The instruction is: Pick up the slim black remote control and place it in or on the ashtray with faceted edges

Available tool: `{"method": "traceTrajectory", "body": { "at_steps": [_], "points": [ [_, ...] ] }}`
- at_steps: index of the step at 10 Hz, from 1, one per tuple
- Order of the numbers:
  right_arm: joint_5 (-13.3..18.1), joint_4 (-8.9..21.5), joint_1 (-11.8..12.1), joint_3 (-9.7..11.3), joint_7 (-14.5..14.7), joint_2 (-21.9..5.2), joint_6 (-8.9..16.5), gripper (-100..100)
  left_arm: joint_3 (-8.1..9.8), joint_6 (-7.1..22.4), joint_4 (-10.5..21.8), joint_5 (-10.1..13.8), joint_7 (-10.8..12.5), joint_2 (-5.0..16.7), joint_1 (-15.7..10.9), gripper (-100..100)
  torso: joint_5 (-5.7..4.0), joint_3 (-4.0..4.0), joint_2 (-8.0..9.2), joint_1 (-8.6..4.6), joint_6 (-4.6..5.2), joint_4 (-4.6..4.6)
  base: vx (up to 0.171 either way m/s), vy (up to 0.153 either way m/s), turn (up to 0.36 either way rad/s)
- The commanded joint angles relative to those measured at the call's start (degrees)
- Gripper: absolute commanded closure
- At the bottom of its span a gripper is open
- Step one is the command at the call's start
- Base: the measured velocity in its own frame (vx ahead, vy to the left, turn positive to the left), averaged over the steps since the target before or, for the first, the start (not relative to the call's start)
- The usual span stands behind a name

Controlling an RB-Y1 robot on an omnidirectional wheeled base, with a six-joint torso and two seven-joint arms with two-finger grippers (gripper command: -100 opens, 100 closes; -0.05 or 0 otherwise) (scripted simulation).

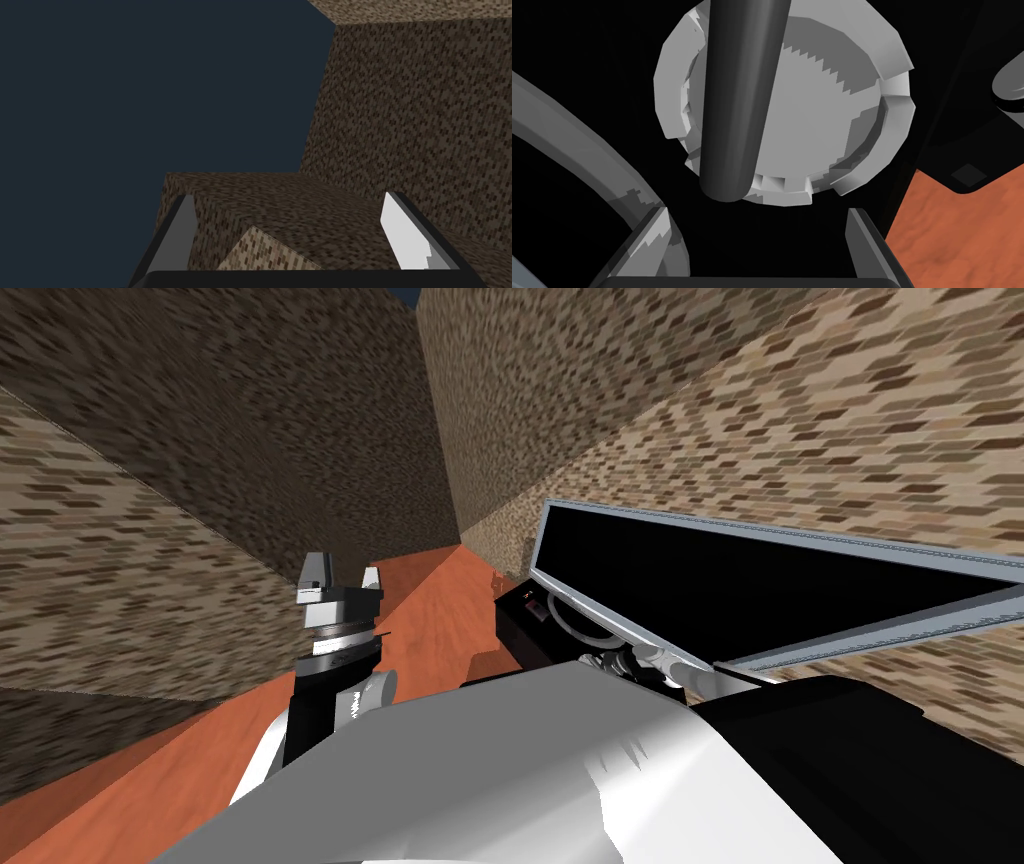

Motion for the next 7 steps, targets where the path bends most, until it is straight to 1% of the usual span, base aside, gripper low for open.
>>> {"method": "traceTrajectory", "body": {
  "at_steps": [1,2,3,4,5,6,7],
  "points": [
    [-2.9,-2.9,2.7,1.4,1.0,-2.5,2.5,-100,0.0,0.0,0.0,0.0,0.0,0.0,0.0,0,0.0,0.0,0.0,0.0,0.0,0.0,-0.089,-0.029,0.311],
    [-4.6,-3.5,2.7,1.4,1.0,-2.5,2.5,-100,-0.01,0.0,0.0,0.0,0.0,0.0,0.0,0,0.02,0.06,0.1,0.0,-0.1,0.02,-0.091,-0.034,0.237],
    [-6.4,-3.5,2.7,1.4,1.0,-2.5,2.5,-100,0.0,0.0,0.0,0.0,0.0,0.0,0.0,0,0.0,0.07,0.11,-0.02,-0.04,0.03,-0.038,-0.01,0.008],
    [-7.1,-3.5,2.7,1.4,1.0,-2.5,2.5,-100,0.0,0.0,0.0,0.0,0.0,0.0,0.0,0,0.0,0.0,-0.01,0.04,-0.01,0.0,0.0,0.008,-0.034],
    [-9.3,-6.5,5.1,2.5,2.3,-4.8,4.8,-100,0.0,0.0,0.0,0.0,0.0,0.0,0.0,0,0.02,-0.08,-0.15,0.1,-0.02,-0.03,-0.058,-0.004,0.368],
    [-10.9,-6.6,5.1,2.5,2.3,-4.8,4.8,-100,-0.01,0.0,0.0,0.0,0.0,0.0,0.0,0,0.03,-0.03,-0.05,0.08,-0.12,-0.01,-0.073,-0.021,0.23],
    [-12.6,-6.6,5.1,2.5,2.3,-4.8,4.8,-100,0.0,0.0,0.0,0.0,0.0,0.0,0.0,0,0.01,0.01,0.01,0.03,-0.03,0.01,-0.038,-0.012,-0.004]
  ]
}}
